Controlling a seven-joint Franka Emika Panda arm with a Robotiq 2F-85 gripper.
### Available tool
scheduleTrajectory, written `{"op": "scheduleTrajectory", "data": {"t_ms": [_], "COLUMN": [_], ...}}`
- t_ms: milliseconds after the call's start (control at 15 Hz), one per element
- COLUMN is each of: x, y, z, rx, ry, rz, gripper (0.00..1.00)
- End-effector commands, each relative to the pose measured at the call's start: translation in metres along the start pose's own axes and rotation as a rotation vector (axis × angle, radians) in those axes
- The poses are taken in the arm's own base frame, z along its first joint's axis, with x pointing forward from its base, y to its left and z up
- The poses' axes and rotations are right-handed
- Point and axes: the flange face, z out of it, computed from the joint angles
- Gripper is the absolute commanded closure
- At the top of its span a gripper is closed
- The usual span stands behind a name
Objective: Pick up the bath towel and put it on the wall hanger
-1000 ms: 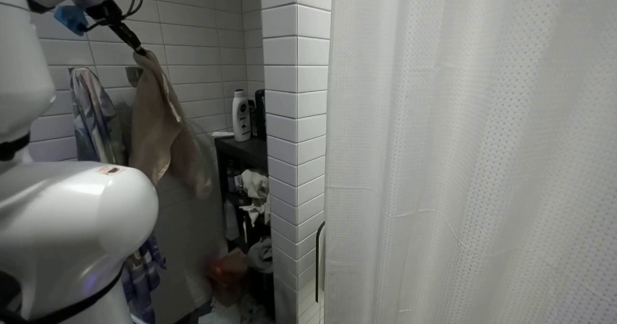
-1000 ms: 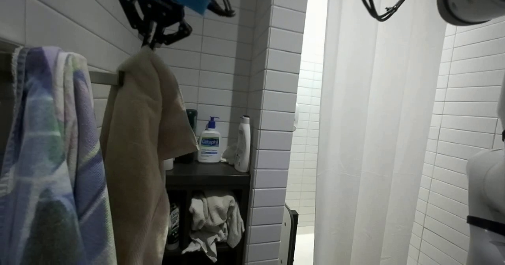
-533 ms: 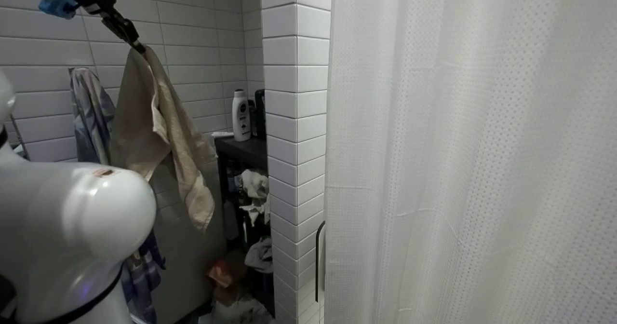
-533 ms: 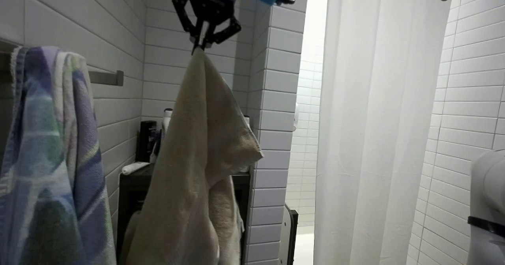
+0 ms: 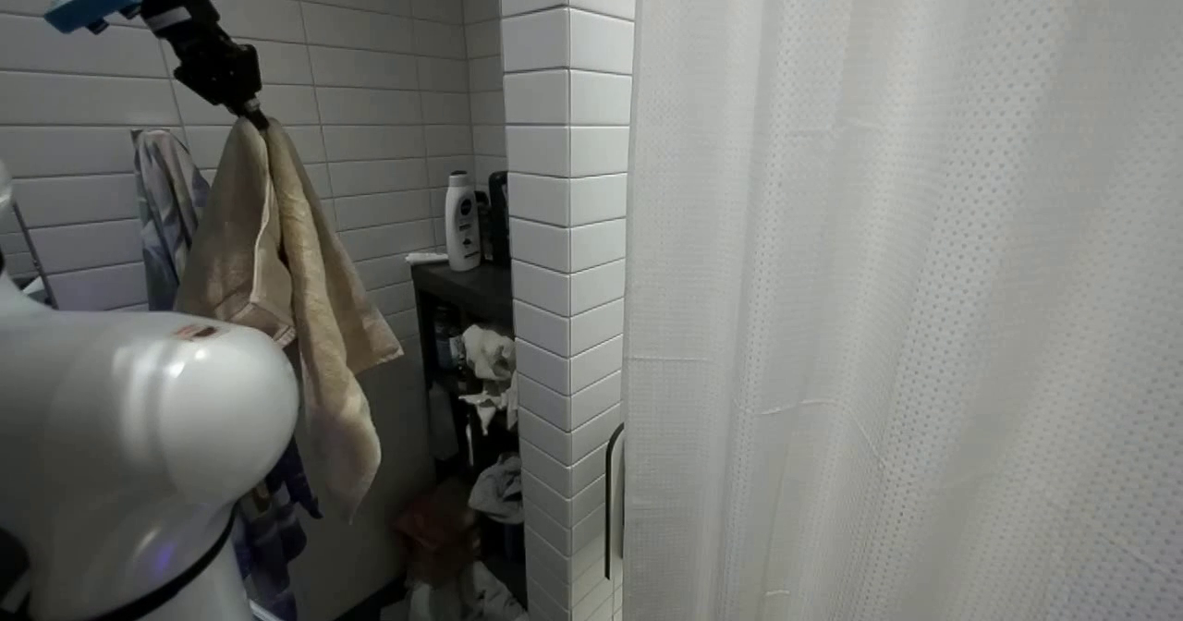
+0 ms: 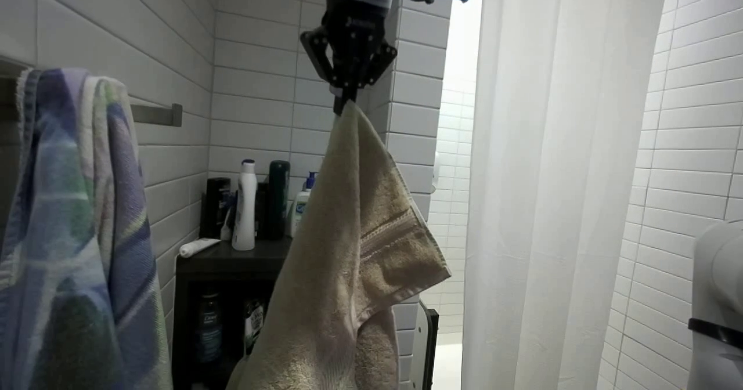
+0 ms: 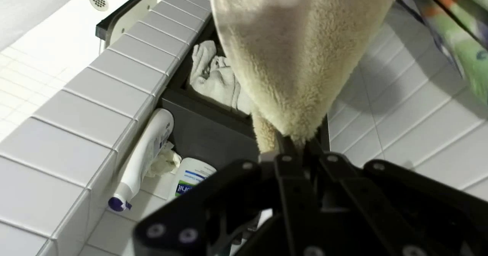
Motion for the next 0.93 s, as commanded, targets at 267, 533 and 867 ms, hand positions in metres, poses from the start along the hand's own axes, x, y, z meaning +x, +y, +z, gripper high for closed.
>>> {"op": "scheduleTrajectory", "data": {"t_ms": [267,533,867], "x": [0.007,0.01,0.02], "y": [0.029,0.029,0.018], "z": [-0.013,-0.012,-0.034], "rx": [-0.052,-0.066,-0.086], "ry": [-0.086,-0.102,-0.025], "rz": [-0.433,-0.658,-0.762], "gripper": [0.98,0.98,0.98]}}
